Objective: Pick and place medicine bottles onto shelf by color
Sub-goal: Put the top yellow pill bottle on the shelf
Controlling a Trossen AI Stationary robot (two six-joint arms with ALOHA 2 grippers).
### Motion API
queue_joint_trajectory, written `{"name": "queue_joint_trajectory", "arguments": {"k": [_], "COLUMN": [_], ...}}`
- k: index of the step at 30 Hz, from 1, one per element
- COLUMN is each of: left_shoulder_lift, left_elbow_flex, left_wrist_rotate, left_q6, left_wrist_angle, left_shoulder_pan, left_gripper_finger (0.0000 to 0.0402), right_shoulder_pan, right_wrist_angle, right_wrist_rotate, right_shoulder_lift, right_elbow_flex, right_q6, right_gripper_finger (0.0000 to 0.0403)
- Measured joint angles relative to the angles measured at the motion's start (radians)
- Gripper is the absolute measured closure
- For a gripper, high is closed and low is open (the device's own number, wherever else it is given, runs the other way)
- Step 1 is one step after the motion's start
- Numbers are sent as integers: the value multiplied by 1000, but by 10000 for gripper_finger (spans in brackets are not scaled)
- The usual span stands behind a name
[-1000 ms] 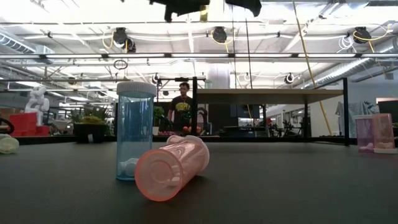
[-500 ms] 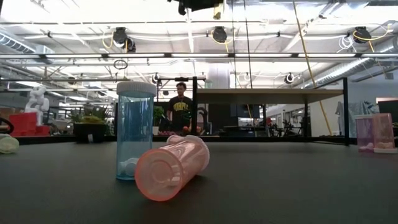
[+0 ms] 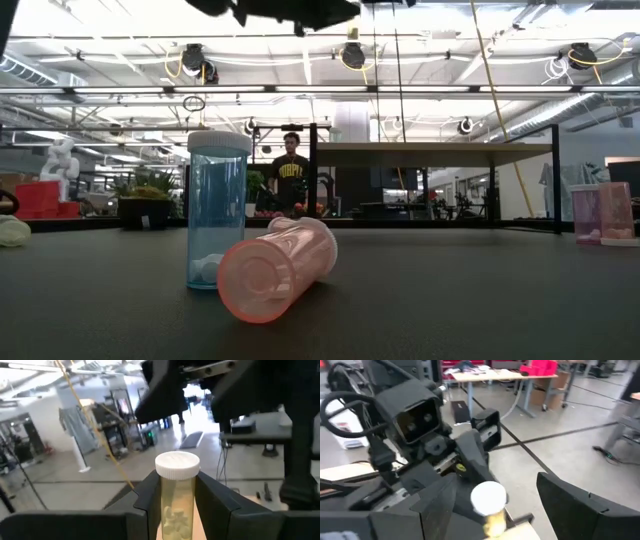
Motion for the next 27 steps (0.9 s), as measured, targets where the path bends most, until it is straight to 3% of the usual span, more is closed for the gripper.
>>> {"name": "queue_joint_trajectory", "arguments": {"k": [3, 7, 21, 27], "left_shoulder_lift": [43, 105, 411, 460], "left_elbow_flex": [4, 66, 423, 464], "left_wrist_rotate": [53, 99, 222, 255], "left_q6": [-59, -70, -72, -86], "left_wrist_angle": [72, 41, -77, -96], "left_shoulder_pan": [17, 32, 101, 135], "left_gripper_finger": [293, 293, 293, 293], "right_shoulder_pan": [0, -1, -2, -5], "right_wrist_angle": [-2, -21, -73, -62], "right_wrist_rotate": [49, 91, 181, 218], "right_shoulder_lift": [-26, -52, -91, -113], "right_elbow_flex": [-8, -24, -84, -85], "right_q6": [13, 17, 72, 59], "right_gripper_finger": [132, 132, 132, 132]}}
